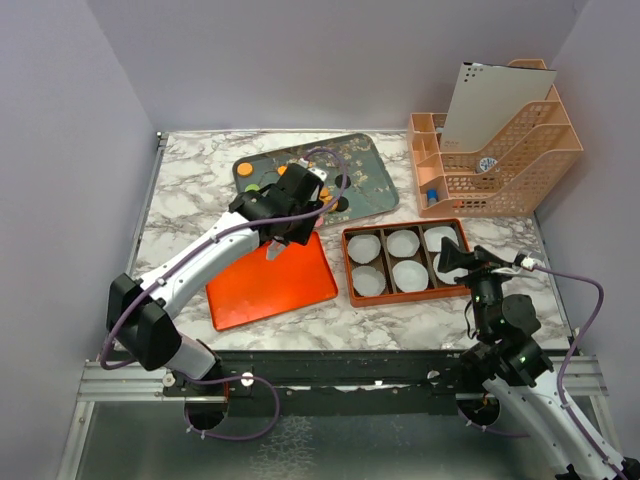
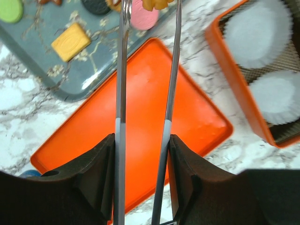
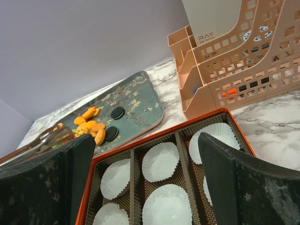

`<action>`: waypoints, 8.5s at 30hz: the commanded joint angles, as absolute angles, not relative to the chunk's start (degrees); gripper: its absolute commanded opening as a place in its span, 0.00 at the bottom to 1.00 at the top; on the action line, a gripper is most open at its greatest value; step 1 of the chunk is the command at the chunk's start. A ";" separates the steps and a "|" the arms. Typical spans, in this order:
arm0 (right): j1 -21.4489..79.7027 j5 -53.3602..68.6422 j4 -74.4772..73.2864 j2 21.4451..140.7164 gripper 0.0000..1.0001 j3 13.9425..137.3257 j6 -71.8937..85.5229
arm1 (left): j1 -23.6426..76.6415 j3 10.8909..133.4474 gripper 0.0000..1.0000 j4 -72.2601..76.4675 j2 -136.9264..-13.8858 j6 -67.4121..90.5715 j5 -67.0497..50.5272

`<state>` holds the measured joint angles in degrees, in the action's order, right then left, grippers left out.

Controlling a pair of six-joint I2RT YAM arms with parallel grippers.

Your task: Pack the cookies

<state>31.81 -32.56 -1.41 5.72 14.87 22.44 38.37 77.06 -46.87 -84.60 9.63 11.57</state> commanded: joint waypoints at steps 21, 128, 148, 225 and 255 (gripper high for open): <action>31.65 -34.67 -2.90 5.71 1.00 14.85 22.59 | 56.04 82.87 0.13 -49.18 -89.20 13.23 13.54; 31.67 -34.98 -3.86 5.53 1.00 15.29 22.76 | 28.04 69.78 0.55 -44.38 -84.50 25.87 17.22; 31.65 -34.98 -3.78 5.36 1.00 15.29 22.76 | 27.86 69.52 0.59 -43.38 -89.03 27.25 18.02; 31.71 -34.28 -2.64 7.54 1.00 14.77 22.68 | 63.96 74.74 0.32 -52.01 -80.11 14.68 9.76; 31.64 -34.19 -2.37 8.08 1.00 14.68 22.59 | 64.42 73.21 0.55 -48.21 -85.42 12.83 10.37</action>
<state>31.81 -33.56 -2.72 7.62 14.87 22.46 63.99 73.56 -50.28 -85.14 13.58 8.62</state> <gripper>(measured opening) 0.998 0.525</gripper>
